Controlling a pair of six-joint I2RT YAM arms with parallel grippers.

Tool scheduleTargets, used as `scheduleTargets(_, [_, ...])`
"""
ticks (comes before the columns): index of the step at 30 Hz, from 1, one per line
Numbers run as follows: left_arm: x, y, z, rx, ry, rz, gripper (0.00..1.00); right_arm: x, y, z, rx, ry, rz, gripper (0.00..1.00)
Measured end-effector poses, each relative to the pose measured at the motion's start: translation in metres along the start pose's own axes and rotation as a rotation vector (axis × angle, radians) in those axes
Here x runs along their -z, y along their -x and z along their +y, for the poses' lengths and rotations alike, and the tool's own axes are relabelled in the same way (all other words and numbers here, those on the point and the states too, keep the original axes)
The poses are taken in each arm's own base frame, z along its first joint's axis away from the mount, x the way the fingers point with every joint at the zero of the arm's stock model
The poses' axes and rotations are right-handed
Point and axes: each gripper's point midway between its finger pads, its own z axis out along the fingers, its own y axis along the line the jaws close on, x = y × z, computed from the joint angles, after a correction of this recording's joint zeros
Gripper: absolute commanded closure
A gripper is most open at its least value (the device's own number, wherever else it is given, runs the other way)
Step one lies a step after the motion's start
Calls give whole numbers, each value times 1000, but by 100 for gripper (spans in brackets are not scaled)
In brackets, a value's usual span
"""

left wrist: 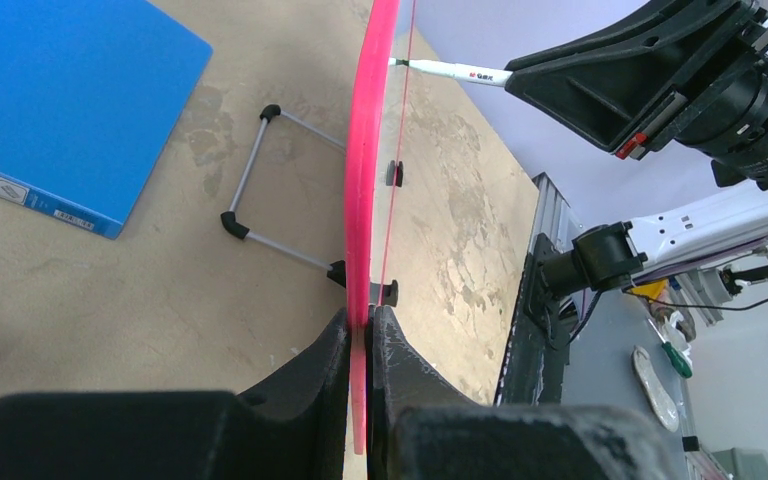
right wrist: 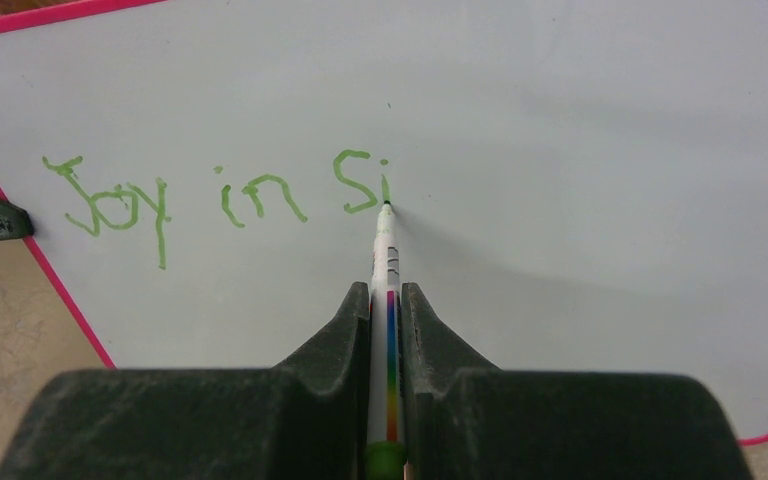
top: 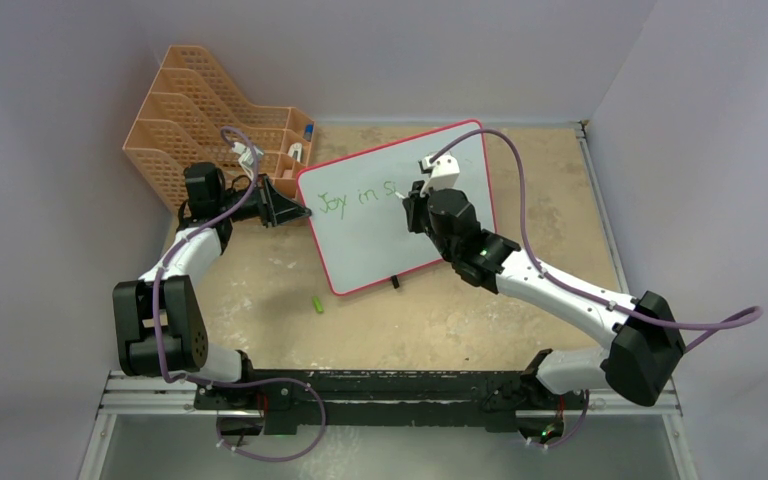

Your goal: Write a sentence on the whiteboard

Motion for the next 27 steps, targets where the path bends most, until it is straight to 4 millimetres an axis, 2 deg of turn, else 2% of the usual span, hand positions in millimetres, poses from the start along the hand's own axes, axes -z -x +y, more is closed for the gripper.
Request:
scheduleTargets(16, [0, 0, 0, 0, 2, -1, 100, 0, -2, 0, -12, -1, 3, 100])
scheduleTargets(27, [0, 0, 0, 0, 1, 0, 100, 8, 1, -3, -21, 1, -5, 100])
